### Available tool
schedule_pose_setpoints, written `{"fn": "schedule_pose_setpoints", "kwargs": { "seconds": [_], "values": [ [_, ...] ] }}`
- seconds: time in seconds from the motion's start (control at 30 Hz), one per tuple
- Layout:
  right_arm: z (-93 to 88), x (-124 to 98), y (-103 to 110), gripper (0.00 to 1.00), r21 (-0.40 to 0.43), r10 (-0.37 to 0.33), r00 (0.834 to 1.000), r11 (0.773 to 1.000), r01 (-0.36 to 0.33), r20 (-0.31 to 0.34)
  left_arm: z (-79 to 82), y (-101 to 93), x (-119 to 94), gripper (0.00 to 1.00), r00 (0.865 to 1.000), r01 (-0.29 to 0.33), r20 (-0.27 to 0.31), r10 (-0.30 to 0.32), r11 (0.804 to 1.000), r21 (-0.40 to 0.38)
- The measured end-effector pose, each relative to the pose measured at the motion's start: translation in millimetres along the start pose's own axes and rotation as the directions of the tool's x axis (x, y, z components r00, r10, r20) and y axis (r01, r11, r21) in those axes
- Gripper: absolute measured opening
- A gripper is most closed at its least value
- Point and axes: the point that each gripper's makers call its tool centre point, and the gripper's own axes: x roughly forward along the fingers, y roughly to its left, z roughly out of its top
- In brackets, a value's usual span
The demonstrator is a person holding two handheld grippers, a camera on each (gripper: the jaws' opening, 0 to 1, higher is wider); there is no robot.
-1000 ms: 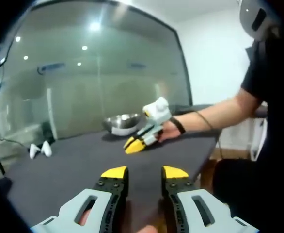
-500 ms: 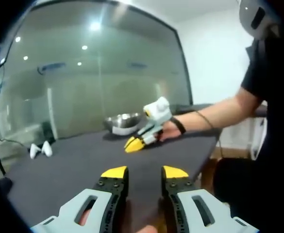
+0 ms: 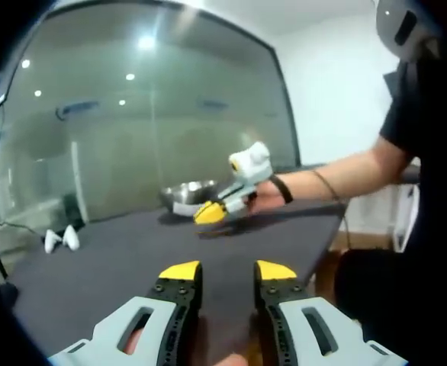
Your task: Pick up the QQ candy scattered on the table and place it into the stainless steel bowl on the table
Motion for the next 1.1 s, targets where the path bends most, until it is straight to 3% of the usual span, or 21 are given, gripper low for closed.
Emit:
{"fn": "schedule_pose_setpoints", "kwargs": {
  "seconds": [0.1, 0.2, 0.33, 0.5, 0.7, 0.97, 1.1],
  "values": [
    [18.4, -11, -14, 0.09, -0.019, -0.043, 0.998, 0.999, 0.043, 0.043, 0.6, -1.8, 1, 0.29, 1.000, 0.005, 0.001, -0.005, 1.000, 0.002],
    [40.8, -24, -44, 0.09, -0.027, -0.129, 0.986, 0.991, 0.133, 0.102, 1.0, -2.9, 1, 0.29, 1.000, 0.008, 0.000, -0.008, 1.000, 0.004],
    [62.3, -40, -113, 0.08, 0.029, -0.293, 0.944, 0.956, 0.292, 0.150, 4.1, -3.0, 1, 0.29, 1.000, 0.009, 0.008, -0.009, 1.000, 0.006],
    [70.0, -51, -164, 0.08, 0.079, -0.432, 0.891, 0.902, 0.425, 0.143, 2.4, -2.8, 1, 0.29, 1.000, 0.006, 0.000, -0.006, 1.000, 0.010],
    [68.4, -50, -182, 0.08, 0.093, -0.473, 0.872, 0.881, 0.464, 0.129, 4.3, -0.5, 1, 0.29, 1.000, -0.002, 0.000, 0.002, 1.000, 0.011],
    [50.9, -44, -202, 0.09, 0.111, -0.497, 0.863, 0.866, 0.488, 0.085, 4.5, -1.3, 3, 0.29, 1.000, 0.005, -0.004, -0.005, 1.000, 0.010],
    [50.9, -50, -205, 0.12, 0.141, -0.520, 0.847, 0.852, 0.505, 0.106, 3.1, -1.6, 4, 0.29, 1.000, 0.006, -0.009, -0.006, 1.000, 0.011]
  ]
}}
